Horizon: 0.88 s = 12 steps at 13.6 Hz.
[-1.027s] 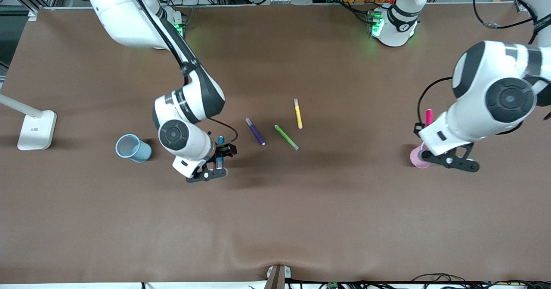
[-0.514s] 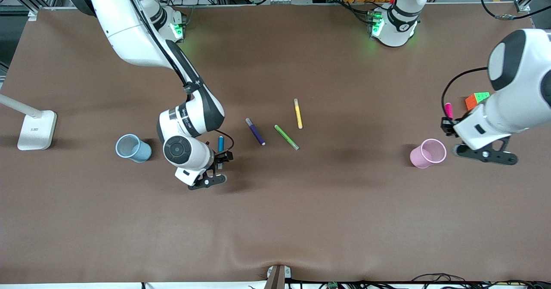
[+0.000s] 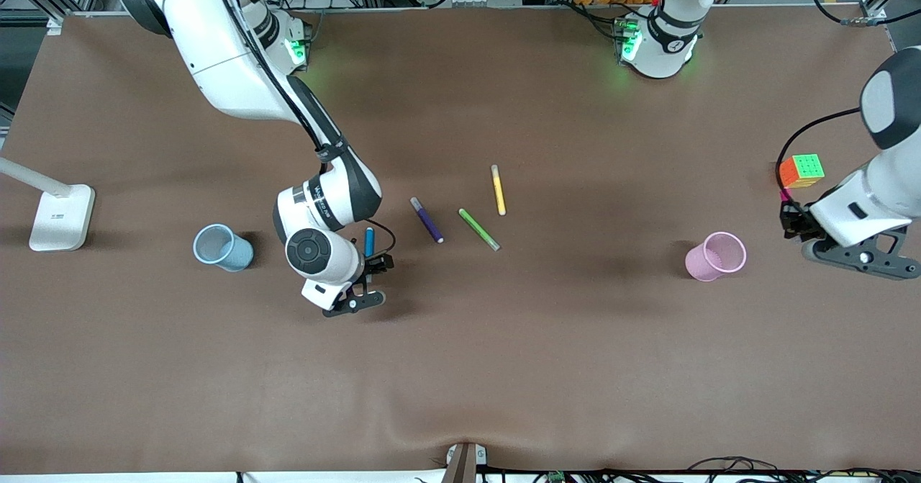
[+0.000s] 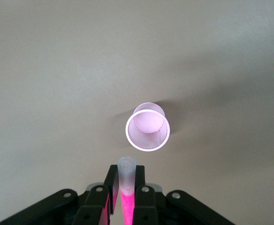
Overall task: Place pink and blue markers in matching cups
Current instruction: 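Hold the pink marker over the pink cup while the right gripper lifts blue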
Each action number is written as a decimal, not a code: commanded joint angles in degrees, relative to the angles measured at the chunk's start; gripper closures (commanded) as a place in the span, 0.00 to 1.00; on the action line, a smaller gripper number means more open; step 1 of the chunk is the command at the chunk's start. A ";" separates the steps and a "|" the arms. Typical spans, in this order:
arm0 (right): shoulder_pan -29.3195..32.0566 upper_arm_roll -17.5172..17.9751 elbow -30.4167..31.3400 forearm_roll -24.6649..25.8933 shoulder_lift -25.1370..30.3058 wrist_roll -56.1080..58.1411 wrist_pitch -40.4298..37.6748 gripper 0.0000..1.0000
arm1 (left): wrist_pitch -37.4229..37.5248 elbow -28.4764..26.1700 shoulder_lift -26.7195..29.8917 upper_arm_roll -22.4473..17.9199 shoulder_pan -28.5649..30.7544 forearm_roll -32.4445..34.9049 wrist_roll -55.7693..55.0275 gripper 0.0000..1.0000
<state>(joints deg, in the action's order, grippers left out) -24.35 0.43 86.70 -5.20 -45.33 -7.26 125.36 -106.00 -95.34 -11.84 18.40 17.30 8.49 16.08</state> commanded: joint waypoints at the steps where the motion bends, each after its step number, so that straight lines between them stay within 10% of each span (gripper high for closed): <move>1: 0.18 0.27 0.84 1.07 0.24 -0.04 0.50 0.30 | -5.42 -6.68 3.58 0.50 3.79 -6.18 11.47 1.00; 3: 0.18 0.27 1.19 0.98 0.24 -0.21 0.50 0.76 | -9.81 -10.11 4.63 0.50 4.85 -9.28 15.64 1.00; 5: 0.09 0.36 1.98 0.98 0.24 -0.21 0.58 1.00 | -13.60 -13.54 5.60 0.58 4.85 -9.64 19.68 1.00; 12: 1.93 0.18 1.01 1.07 2.60 2.15 0.76 1.00 | -17.82 -15.48 3.85 2.25 5.73 -17.98 40.84 1.00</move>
<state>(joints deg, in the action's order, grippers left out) -24.10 0.14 87.33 -4.53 -45.12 -7.03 126.26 -120.80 -109.09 -8.49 20.23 21.83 -6.67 50.14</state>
